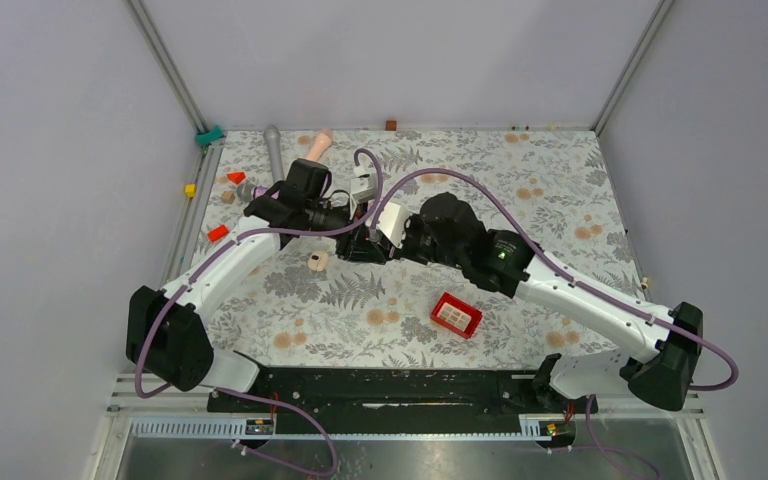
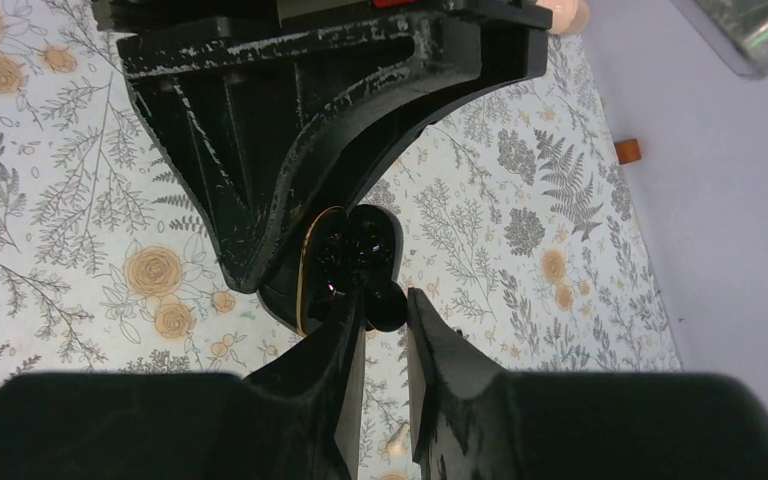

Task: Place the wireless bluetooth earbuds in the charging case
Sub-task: Place the earbud in the charging case.

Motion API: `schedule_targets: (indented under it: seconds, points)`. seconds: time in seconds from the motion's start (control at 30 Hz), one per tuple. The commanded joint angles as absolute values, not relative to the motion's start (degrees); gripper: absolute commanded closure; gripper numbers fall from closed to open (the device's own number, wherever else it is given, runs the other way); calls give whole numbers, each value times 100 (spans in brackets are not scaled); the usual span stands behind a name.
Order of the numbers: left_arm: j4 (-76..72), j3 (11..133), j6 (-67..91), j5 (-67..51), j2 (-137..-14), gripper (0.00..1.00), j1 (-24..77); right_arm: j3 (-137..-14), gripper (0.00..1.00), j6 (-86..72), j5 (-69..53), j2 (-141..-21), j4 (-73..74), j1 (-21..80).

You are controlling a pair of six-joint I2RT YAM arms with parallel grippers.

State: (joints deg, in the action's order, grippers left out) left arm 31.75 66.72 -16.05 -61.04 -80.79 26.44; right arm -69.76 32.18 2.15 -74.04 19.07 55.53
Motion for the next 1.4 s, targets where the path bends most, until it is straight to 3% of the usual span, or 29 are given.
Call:
schedule_targets:
  seconds: [0.0,1.37]
  points:
    - [2979,6697,-1652,-6291,-8050,100,2646,-6911,80,3390,519,-7252,1641,5616]
    - [2803,6630,-1415,-6440,-7969,100,2414,-6768,83,3718,960,-7403,1495,6039]
